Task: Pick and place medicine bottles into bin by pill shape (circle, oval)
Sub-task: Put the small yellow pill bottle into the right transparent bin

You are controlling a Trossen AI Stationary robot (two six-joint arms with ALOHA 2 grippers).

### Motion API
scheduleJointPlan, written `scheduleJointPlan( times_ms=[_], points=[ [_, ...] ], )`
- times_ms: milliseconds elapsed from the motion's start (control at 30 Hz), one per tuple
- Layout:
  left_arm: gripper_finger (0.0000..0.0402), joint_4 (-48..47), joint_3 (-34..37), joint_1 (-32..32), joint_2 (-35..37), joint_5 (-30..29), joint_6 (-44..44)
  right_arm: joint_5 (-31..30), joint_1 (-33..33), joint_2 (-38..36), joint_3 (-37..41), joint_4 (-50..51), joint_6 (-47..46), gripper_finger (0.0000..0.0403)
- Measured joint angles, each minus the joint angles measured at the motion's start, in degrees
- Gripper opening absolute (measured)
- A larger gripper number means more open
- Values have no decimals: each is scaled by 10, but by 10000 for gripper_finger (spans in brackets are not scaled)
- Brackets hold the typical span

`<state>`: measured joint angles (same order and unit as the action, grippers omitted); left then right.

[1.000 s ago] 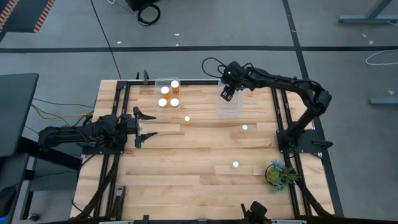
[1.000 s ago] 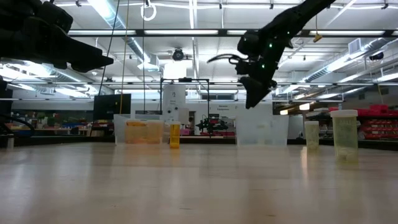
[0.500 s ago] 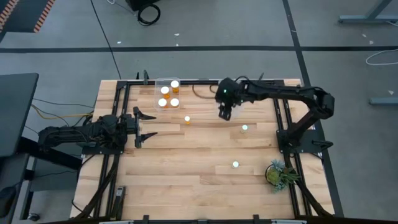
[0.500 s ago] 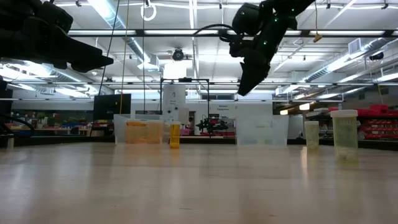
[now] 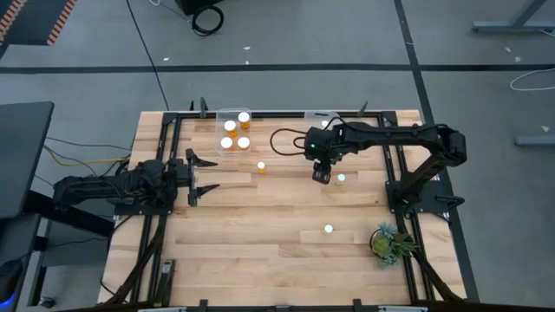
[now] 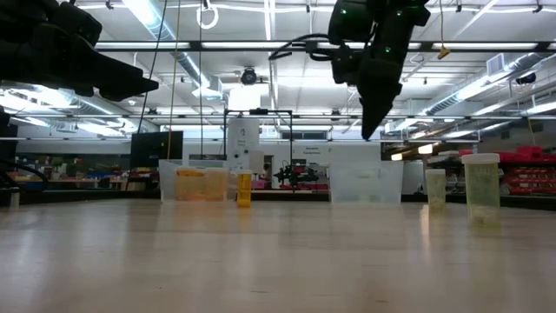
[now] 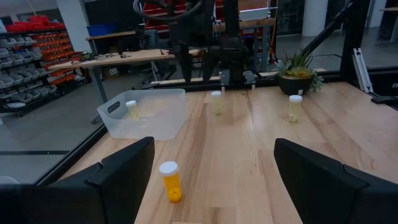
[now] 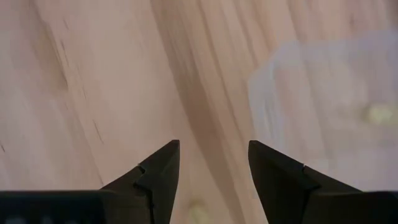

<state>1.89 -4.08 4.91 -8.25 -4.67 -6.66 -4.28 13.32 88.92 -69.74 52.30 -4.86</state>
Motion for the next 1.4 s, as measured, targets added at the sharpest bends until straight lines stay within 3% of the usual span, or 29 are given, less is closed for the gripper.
scheduleJointPlan(
  times_ms=[267,733,1400],
  points=[
    [341,0,0,0,0,0,0,-1,0,0,37,52,-66,198],
    [341,0,0,0,0,0,0,-1,4,0,138,53,-117,198],
    [341,0,0,0,0,0,0,31,4,0,149,50,-158,195]
  ],
)
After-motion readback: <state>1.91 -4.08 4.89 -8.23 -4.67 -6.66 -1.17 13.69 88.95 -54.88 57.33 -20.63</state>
